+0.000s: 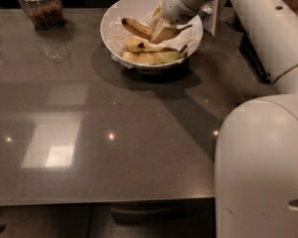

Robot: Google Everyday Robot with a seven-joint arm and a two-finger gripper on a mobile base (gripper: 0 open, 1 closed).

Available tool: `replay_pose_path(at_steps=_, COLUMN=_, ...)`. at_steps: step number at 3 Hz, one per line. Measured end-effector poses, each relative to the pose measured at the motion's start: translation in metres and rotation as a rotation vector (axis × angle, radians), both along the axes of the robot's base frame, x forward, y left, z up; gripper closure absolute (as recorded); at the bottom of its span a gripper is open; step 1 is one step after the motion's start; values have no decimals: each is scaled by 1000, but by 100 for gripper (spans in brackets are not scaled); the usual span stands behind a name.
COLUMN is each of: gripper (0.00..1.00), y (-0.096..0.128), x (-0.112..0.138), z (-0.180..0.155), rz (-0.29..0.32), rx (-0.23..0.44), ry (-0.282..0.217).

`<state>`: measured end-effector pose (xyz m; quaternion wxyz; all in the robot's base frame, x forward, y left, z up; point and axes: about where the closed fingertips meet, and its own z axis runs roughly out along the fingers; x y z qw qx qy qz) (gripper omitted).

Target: Pick banana from white bowl

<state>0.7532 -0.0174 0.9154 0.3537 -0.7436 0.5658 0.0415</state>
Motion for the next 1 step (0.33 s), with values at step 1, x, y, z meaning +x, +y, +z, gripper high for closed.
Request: replay_pose_path(at_steps=1, gripper=100, y=-14, x=-20, z=23, rz=-31, rx=-33, ry=-27)
